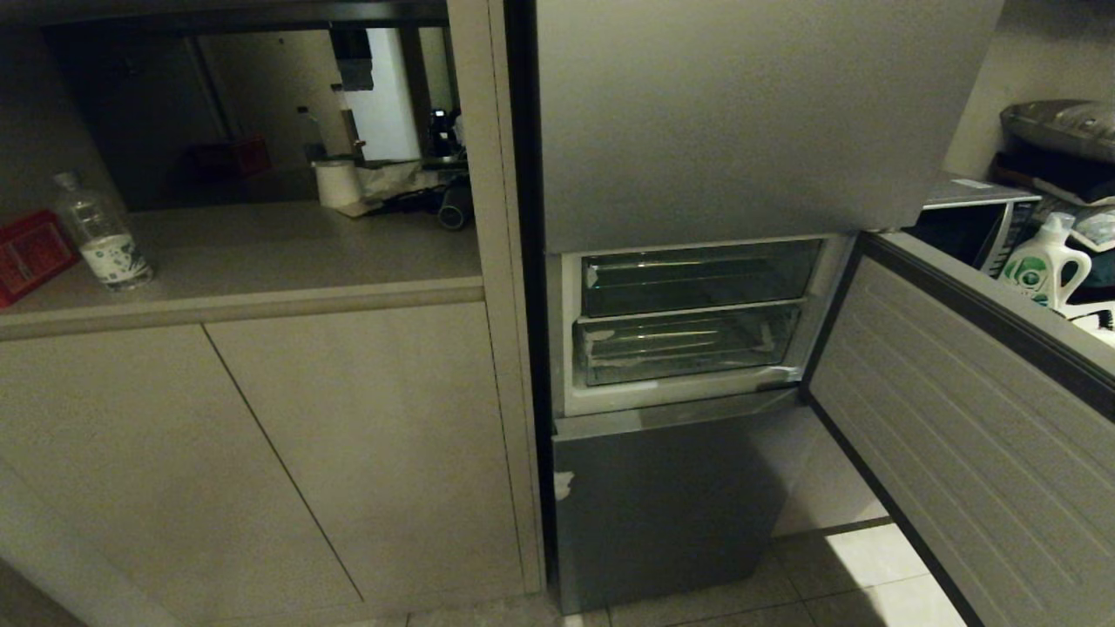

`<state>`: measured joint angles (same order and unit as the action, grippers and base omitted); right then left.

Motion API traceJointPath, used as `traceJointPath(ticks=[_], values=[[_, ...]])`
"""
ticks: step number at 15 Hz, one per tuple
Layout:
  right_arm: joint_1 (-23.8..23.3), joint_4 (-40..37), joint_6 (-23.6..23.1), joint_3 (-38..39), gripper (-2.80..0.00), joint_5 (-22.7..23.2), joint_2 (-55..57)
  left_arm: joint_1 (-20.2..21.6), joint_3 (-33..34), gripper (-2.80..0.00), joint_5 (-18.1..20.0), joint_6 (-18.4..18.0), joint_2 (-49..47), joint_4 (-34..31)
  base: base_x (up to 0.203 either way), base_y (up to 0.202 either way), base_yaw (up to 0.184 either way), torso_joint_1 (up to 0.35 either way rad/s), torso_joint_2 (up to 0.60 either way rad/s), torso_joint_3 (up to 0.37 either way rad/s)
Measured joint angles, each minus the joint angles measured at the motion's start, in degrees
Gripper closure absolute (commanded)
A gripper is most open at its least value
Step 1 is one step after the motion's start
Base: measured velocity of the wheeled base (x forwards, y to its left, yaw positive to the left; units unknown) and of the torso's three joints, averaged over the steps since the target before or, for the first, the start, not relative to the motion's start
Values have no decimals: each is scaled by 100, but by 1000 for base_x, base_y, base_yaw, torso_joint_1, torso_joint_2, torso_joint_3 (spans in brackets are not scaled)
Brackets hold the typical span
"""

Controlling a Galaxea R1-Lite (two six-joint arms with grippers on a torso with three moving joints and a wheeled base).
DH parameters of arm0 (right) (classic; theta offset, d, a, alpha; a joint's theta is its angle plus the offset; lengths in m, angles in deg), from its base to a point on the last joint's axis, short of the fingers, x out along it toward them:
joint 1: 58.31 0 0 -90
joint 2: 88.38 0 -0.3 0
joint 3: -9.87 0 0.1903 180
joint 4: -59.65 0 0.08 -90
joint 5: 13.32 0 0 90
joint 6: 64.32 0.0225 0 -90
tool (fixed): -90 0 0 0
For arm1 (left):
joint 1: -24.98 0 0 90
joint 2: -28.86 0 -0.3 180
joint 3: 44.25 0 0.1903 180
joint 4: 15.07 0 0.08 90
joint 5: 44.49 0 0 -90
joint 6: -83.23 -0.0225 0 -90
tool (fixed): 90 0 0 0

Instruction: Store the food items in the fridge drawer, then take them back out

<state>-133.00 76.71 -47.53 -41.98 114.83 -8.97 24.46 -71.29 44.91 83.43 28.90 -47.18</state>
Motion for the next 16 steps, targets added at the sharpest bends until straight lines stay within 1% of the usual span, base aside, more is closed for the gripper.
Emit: traceJointPath(ticks=[1, 3, 5, 8, 10, 11, 13, 14, 16], values=[[7, -14, 101, -98, 0, -5, 40, 0, 0, 0, 0, 0, 0, 1, 0, 0, 0, 0, 0, 0], [9, -26, 109, -241, 0, -60, 254, 0, 0, 0, 0, 0, 2, 1, 0, 0, 0, 0, 0, 0], [52, -36, 13, -344, 0, -83, 588, 0, 0, 0, 0, 1, 1, 2, 0, 0, 0, 0, 0, 0], [317, -90, -106, -303, 0, 35, 1083, 0, 0, 0, 0, 0, 1, 1, 0, 0, 0, 0, 0, 0], [485, -233, 89, -177, 0, 359, 1305, 0, 0, 0, 0, 1, 1, -1, 0, 0, 0, 0, 0, 0], [576, -321, 289, -137, 0, 539, 1369, 0, 0, 0, 1, 0, -1, 2, 0, 0, 0, 0, 0, 0], [747, -725, 697, -40, 0, 1039, 1419, 0, 0, 0, 0, 0, -1, 2, 0, 0, 0, 0, 0, 0], [819, -993, 718, 3, 0, 1249, 1390, 0, 0, 0, 0, -2, 0, 2, 0, 0, 0, 0, 0, 0], [1121, -1479, 696, 148, 0, 1414, 1200, 0, 0, 0, 0, 0, -1, -1, 0, 0, 0, 0, 0, 0]])
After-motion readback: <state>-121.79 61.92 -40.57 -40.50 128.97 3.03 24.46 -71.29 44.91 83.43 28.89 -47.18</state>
